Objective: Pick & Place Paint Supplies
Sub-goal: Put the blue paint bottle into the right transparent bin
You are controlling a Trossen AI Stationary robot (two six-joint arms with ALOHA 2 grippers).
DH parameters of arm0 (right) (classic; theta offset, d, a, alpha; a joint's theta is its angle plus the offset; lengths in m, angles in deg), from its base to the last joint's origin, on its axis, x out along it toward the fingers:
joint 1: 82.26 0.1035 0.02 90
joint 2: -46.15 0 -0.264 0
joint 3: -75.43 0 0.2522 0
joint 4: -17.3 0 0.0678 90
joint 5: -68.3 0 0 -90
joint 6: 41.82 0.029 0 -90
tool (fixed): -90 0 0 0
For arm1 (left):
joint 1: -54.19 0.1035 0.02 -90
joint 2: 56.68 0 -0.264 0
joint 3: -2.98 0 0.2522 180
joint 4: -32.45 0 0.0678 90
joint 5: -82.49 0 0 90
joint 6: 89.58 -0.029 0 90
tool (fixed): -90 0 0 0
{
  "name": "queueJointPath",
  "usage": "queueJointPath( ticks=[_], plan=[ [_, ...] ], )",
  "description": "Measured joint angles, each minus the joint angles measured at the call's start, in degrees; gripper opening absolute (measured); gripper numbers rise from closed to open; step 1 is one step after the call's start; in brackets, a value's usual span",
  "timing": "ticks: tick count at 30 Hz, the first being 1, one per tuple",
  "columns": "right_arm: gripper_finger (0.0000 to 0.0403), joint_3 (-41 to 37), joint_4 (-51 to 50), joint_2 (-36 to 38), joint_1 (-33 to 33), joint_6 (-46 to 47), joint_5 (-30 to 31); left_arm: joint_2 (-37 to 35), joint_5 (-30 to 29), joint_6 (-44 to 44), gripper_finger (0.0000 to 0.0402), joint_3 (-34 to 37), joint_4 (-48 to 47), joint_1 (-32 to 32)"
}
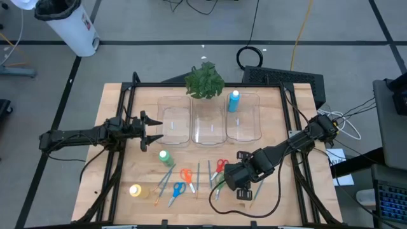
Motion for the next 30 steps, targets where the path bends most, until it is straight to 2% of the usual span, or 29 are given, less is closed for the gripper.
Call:
queueJointPath(
  ticks=[5, 12, 16, 23, 28, 30],
  plan=[
    [0.01, -0.01, -0.07, 0.0, 0.07, -9.9, 0.0, 0.0, 0.0, -0.01, 0.0294, 0.0, -0.02, 0.0],
    [0.0109, 0.02, -1.87, 0.07, 1.2, -33.84, 0.11, -0.01, 0.0, 0.0, 0.0294, 0.0, -0.01, 0.0],
    [0.0123, 0.02, -1.95, 0.07, 1.29, -42.48, 0.09, 0.0, 0.0, 0.01, 0.0294, 0.0, 0.0, 0.0],
    [0.0112, 0.02, -0.2, 0.05, 0.81, -45.16, 0.23, -0.01, 0.01, -0.01, 0.0294, 0.0, -0.01, 0.0],
    [0.0152, -0.07, 4.47, -0.09, 0.79, -32.38, 5.01, -0.02, 0.0, -0.01, 0.0294, 0.0, -0.02, 0.0],
    [0.0172, -0.07, 5.46, -0.07, 0.64, -29.35, 5.2, -0.01, 0.0, -0.01, 0.0294, 0.0, 0.0, 0.0]
  ],
)
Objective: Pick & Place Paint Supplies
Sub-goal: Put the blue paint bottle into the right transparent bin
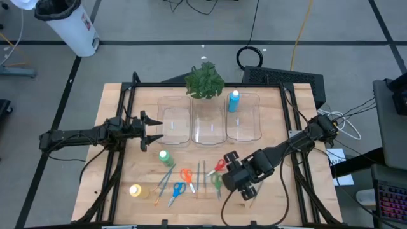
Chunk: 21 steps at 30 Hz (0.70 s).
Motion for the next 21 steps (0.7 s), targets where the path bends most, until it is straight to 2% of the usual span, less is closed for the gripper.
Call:
queueJointPath(
  ticks=[9, 17, 21],
  plan=[
    [0.0215, 0.0, 1.3, 0.26, 0.15, 0.02, -0.61, 0.0, 0.0, 0.0, 0.0294, 0.0, -0.01, 0.0],
    [0.0217, 0.0, 1.08, 1.81, 0.1, 0.07, -0.52, 0.01, 0.02, 0.0, 0.0294, 0.0, 0.0, 0.0],
    [0.0211, 0.0, -5.71, 3.55, 0.08, 1.14, 1.16, 0.01, 0.0, 0.01, 0.0294, 0.0, 0.0, 0.0]
  ],
)
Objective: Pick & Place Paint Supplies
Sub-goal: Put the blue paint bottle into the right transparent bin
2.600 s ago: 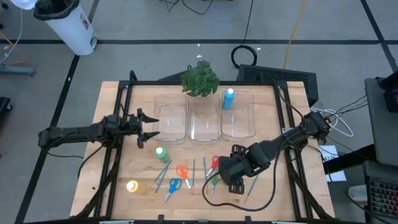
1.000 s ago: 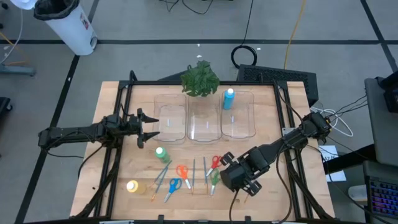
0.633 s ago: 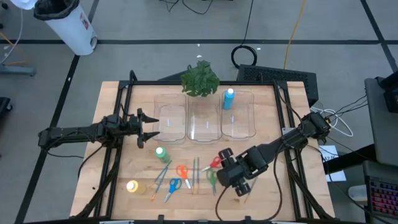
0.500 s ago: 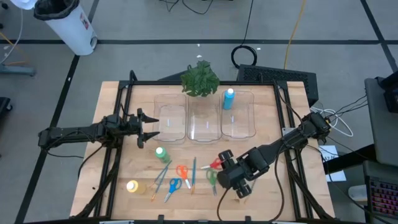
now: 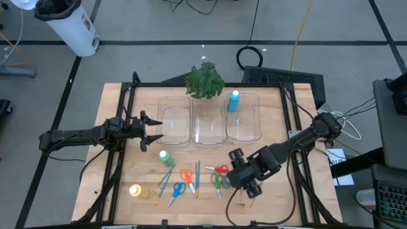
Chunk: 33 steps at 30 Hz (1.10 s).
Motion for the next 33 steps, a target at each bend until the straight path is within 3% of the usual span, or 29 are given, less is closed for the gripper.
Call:
queueJointPath(
  ticks=[5, 15, 24, 33],
  plan=[
    [0.0202, 0.0, -5.21, 1.67, 0.0, 3.25, 5.96, -0.01, 0.0, 0.0, 0.0294, 0.0, 0.0, 0.0],
    [0.0203, -1.05, 5.98, 1.85, 0.04, 3.0, 5.69, -0.02, 0.0, -0.01, 0.0294, 0.0, 0.0, 0.0],
    [0.0215, -7.92, 13.89, 1.72, -0.36, 3.15, -1.76, -0.02, 0.0, 0.0, 0.0294, 0.0, -0.01, 0.0],
    [0.0213, -8.02, 15.85, 1.72, -0.37, 1.42, -1.72, 0.0, 0.0, -0.01, 0.0294, 0.0, 0.0, 0.0]
  ],
)
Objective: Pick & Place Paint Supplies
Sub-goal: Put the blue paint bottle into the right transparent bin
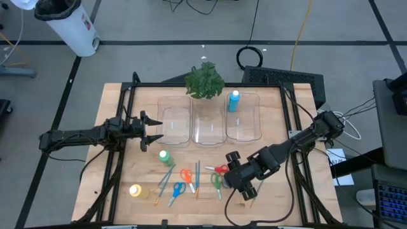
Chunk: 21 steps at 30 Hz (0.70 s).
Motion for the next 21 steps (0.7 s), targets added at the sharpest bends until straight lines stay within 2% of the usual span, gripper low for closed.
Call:
queueJointPath(
  ticks=[9, 21],
  plan=[
    [0.0204, -4.14, 4.37, 0.07, -0.31, -1.87, -0.02, -0.01, 0.01, 0.02, 0.0294, 0.0, -0.01, 0.0],
    [0.0202, -4.48, 5.55, 0.66, -0.33, -2.57, -0.01, 0.0, 0.0, 0.01, 0.0294, -0.02, -0.01, 0.0]
  ],
)
